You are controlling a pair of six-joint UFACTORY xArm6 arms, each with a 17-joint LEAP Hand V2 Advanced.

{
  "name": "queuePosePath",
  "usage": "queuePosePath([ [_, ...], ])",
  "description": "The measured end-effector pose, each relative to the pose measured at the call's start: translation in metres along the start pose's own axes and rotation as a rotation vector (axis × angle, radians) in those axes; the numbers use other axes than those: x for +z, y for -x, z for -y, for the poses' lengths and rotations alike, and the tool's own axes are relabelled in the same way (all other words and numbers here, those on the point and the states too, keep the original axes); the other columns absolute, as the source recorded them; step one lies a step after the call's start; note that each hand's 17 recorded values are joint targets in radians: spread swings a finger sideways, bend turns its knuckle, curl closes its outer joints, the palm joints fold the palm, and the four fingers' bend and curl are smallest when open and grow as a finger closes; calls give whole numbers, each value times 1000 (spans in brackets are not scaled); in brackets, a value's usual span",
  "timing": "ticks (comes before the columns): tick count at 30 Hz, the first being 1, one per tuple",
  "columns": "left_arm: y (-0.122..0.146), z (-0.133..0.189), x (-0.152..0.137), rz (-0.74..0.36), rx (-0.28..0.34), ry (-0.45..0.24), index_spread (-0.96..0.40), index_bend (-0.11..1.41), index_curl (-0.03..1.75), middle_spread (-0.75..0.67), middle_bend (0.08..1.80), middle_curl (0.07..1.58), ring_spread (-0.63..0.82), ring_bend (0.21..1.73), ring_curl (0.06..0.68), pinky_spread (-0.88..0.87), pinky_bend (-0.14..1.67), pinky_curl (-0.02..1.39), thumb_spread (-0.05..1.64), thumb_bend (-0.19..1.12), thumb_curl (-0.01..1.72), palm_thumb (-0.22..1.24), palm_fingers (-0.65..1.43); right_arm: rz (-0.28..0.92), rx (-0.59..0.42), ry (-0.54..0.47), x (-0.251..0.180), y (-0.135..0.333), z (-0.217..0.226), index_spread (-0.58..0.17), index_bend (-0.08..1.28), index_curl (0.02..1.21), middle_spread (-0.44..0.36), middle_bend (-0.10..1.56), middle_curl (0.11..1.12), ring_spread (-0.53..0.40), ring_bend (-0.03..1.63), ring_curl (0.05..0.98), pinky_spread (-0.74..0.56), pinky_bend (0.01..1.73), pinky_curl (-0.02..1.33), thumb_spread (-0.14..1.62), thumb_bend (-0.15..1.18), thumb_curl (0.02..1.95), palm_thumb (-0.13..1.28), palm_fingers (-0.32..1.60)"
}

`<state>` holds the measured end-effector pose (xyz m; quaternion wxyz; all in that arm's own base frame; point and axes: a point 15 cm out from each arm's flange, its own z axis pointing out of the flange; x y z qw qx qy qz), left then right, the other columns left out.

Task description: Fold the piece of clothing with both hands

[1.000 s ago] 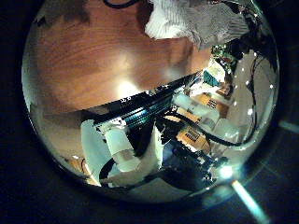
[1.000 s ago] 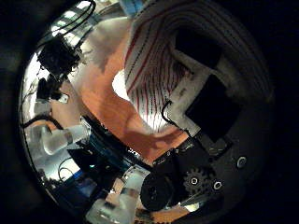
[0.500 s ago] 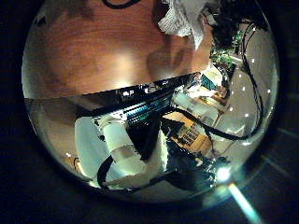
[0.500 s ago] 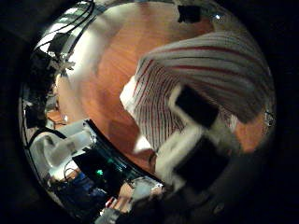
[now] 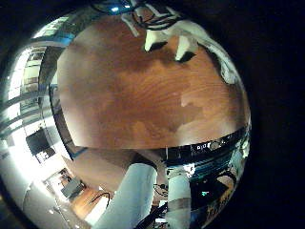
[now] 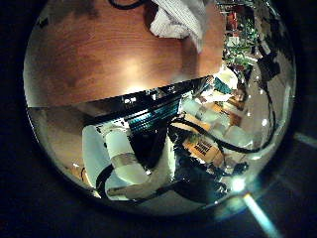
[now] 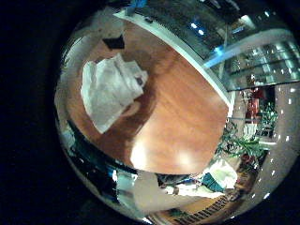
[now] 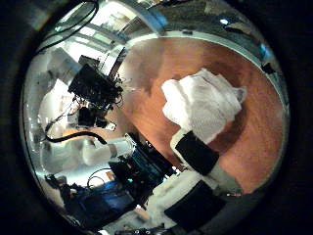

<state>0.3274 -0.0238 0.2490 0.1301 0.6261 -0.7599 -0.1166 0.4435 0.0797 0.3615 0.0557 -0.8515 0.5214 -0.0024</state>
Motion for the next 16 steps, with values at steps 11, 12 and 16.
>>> queuePosePath([
  [11,-28,-14,-15,30,-11,42,81,152,263,408,195,327,492,656,215,503,465,308,1125,-20,296,198,-3,52,79,220,-9,-12,-82,-399,182,425,-115,370,431,-81,775,346,231,714,365,1309,-22,312,551,133],
  [12,-26,-16,-14,31,-14,47,81,152,263,407,195,327,492,657,215,503,465,308,1122,-18,297,206,-3,49,79,216,-11,-11,-83,-397,181,420,-109,368,427,-75,765,340,241,701,355,1312,-20,310,545,137],
  [16,-21,-28,-12,50,-13,67,81,153,267,407,194,328,492,657,215,503,465,308,1121,-21,296,210,-3,44,80,212,-15,-6,-96,-392,180,402,-90,353,413,-52,740,322,262,672,331,1318,-16,299,526,168],
])
